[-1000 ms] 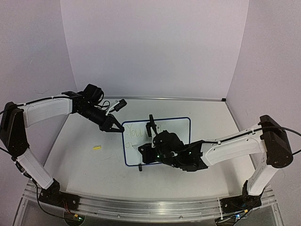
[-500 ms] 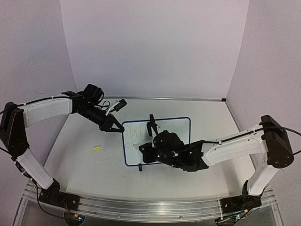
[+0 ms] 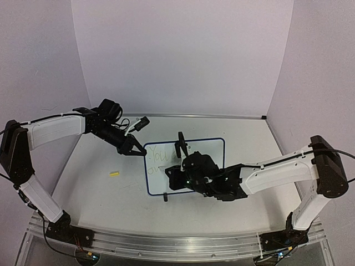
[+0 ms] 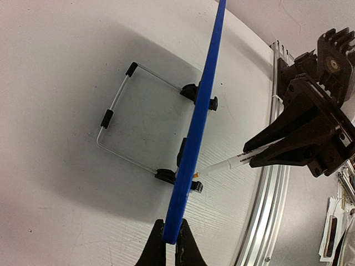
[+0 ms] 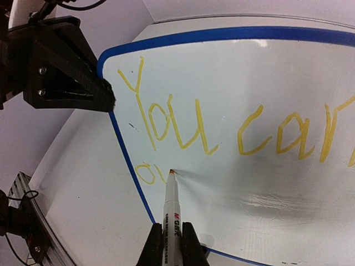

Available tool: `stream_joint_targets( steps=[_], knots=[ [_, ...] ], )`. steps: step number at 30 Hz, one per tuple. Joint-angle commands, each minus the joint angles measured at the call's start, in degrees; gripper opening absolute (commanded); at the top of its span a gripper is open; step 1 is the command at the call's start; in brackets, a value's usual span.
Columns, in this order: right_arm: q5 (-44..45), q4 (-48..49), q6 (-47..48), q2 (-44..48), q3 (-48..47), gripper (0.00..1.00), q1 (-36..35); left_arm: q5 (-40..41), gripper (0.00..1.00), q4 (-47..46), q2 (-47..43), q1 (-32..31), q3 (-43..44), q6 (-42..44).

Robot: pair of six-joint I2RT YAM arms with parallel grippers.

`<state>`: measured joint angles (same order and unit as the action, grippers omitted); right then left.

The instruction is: Write a sentence on the whiteboard

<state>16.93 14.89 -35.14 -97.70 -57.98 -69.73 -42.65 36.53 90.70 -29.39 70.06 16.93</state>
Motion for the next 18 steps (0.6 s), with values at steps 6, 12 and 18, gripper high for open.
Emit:
stream_joint_targets(
  steps=[6,12,18],
  knots=[
    [-1.8,3.1,1.2,5.5,3.4,0.0,0.4,5.2,0.0,1.7,-0.2,-0.1,0.6,1.3],
    [-2.4,2.2,0.2,2.9,2.2,0.0,0.4,5.1,0.0,1.8,-0.1,-0.1,0.5,1.2],
    [-2.0,0.7,0.1,1.2,0.8,0.0,0.4,5.1,0.0,1.8,0.1,-0.2,0.5,1.2]
  ],
)
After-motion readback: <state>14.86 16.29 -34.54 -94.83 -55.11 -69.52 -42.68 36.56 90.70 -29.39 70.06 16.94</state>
